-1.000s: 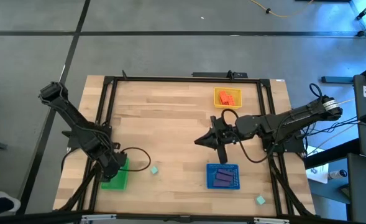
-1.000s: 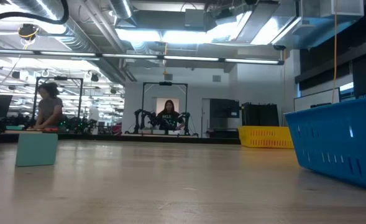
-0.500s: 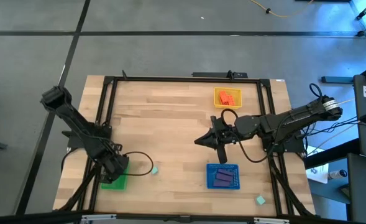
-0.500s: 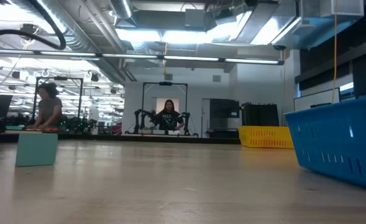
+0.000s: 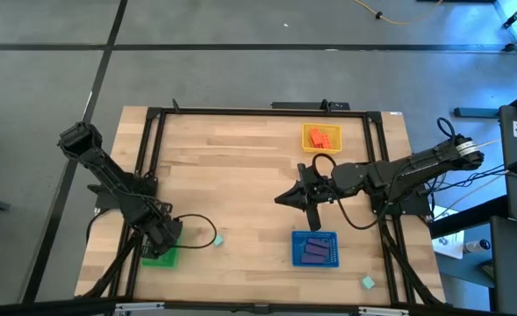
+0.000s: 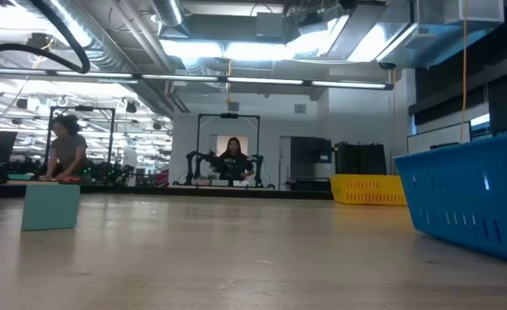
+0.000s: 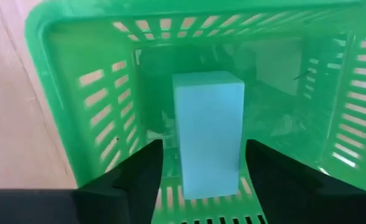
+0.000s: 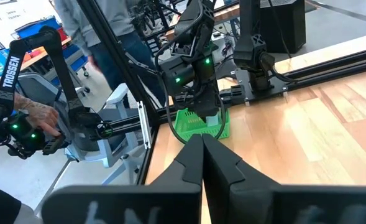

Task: Sort & place blocks by color
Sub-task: Put the top blue block into the green bin, then put the right blue block into the green bin

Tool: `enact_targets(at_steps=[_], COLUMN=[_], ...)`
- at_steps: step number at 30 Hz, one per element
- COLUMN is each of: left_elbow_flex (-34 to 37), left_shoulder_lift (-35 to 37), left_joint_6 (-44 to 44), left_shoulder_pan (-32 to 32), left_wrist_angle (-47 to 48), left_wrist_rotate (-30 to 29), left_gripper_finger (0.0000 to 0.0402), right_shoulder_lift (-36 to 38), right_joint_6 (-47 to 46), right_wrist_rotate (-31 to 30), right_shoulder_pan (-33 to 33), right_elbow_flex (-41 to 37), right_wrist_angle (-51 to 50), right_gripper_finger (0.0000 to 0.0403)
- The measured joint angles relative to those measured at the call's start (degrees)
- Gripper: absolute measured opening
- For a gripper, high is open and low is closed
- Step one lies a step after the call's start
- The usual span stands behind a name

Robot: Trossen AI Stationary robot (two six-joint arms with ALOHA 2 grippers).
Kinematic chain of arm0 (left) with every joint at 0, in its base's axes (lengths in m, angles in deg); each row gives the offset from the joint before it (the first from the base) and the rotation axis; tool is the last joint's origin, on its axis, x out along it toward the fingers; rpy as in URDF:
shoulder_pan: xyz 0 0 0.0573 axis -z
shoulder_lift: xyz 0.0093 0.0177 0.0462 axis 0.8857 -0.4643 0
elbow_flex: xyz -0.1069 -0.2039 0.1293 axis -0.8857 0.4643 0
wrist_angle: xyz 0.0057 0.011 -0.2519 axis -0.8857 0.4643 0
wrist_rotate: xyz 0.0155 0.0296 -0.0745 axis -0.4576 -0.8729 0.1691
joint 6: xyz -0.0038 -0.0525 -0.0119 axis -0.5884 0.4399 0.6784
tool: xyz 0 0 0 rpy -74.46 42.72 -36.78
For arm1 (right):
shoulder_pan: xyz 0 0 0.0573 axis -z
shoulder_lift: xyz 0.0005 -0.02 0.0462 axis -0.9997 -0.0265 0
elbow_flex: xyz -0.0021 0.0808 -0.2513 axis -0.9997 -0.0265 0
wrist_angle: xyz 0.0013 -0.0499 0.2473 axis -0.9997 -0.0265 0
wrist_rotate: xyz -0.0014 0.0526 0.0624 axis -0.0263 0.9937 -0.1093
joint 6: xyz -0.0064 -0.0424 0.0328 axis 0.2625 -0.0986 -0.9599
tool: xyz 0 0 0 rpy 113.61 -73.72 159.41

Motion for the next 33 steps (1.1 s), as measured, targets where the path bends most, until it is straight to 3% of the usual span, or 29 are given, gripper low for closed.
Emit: enact_targets(at_steps=[5,12,15,21,26,30,33], left_elbow_flex=[0.0,-0.34,-2.74,-11.52,-20.45,-24.72,-24.25], left_shoulder_lift=[0.0,1.47,3.41,9.26,13.47,16.72,19.09], left_joint_6=[0.01,1.57,1.22,-2.39,-5.36,-9.65,-14.44], left_shoulder_pan=[-0.14,-2.37,-3.68,-6.54,-10.31,-14.3,-18.4], left_wrist_angle=[0.08,0.88,3.78,12.38,14.38,6.24,-7.21], left_wrist_rotate=[1.71,11.21,10.49,0.91,-15.65,-31.99,-37.06], left_gripper_finger=[0.0246,0.0249,0.0249,0.0248,0.0248,0.0248,0.0248], right_shoulder_lift=[0.0,0.0,0.0,0.0,0.0,0.0,0.0], right_joint_6=[0.0,0.14,0.15,0.27,0.33,0.38,0.38], right_wrist_rotate=[0.0,0.04,0.07,0.09,0.09,0.09,0.09], right_shoulder_pan=[0.0,0.0,0.0,0.0,0.0,0.0,0.0], right_elbow_flex=[0.0,0.0,0.0,0.0,0.0,0.0,0.0], right_wrist_angle=[-0.01,-0.02,-0.02,-0.02,-0.04,-0.04,-0.02], right_gripper_finger=[0.0,0.0,0.0,0.0,0.0,0.0,0.0])
